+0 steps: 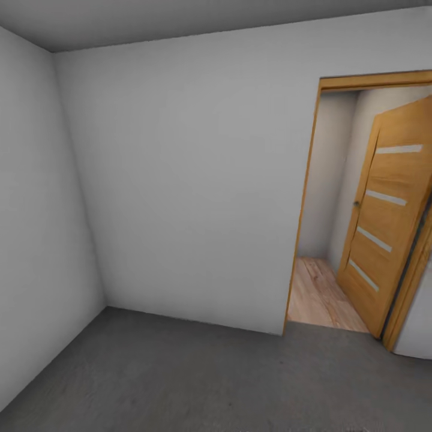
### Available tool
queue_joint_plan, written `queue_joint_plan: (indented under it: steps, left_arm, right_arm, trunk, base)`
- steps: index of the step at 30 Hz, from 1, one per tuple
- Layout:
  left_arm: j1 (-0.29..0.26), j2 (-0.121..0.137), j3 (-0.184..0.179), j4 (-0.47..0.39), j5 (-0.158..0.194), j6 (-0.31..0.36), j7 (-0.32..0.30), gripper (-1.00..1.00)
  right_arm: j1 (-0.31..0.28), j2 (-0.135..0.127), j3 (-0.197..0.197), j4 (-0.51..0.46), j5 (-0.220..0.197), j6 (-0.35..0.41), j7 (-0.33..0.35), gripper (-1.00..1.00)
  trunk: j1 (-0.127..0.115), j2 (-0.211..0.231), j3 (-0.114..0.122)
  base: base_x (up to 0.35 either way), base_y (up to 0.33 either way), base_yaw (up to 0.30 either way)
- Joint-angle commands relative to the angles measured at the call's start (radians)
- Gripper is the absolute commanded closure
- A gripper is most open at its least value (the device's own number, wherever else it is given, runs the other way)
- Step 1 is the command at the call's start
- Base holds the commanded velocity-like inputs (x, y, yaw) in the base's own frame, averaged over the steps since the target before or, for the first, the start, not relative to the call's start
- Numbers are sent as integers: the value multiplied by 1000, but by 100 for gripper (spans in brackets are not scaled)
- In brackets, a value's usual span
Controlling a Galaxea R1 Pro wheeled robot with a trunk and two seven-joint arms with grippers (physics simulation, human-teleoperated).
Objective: Move the two storage containers from the living room to the garage. In the garage, place one container on the floor and stack the other container on top of it (either order is fine).
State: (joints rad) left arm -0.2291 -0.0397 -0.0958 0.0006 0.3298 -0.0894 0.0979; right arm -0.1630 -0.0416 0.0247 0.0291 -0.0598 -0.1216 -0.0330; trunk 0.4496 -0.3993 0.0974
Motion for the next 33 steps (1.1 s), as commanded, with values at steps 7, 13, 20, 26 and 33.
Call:
queue_joint_plan:
  steps: [7,13,20,26,33]
  left_arm:
    - [0,-4,-9,1,7,-4,3,-100]
    - [0,0,-9,1,8,-3,3,-100]
    - [-1,60,-8,1,54,3,-36,-100]
    - [0,72,-8,1,151,7,-65,-100]
    - [0,62,-9,1,155,9,-60,-100]
  right_arm:
    - [-1,0,3,3,-7,-6,-1,-100]
    - [-1,0,3,3,-8,-6,-1,-100]
    - [-1,-1,2,3,-9,-6,-1,-100]
    - [-1,-1,3,3,-11,-6,-1,-100]
    - [-1,-1,3,3,-12,-6,-1,-100]
  trunk:
    - [0,-1,0]
    - [0,-1,0]
    - [0,-1,0]
    - [0,-1,0]
    - [0,-1,0]
  base:
    - [0,0,-294]
    - [0,0,-294]
    - [0,0,-294]
    - [0,0,-294]
    - [0,0,-294]
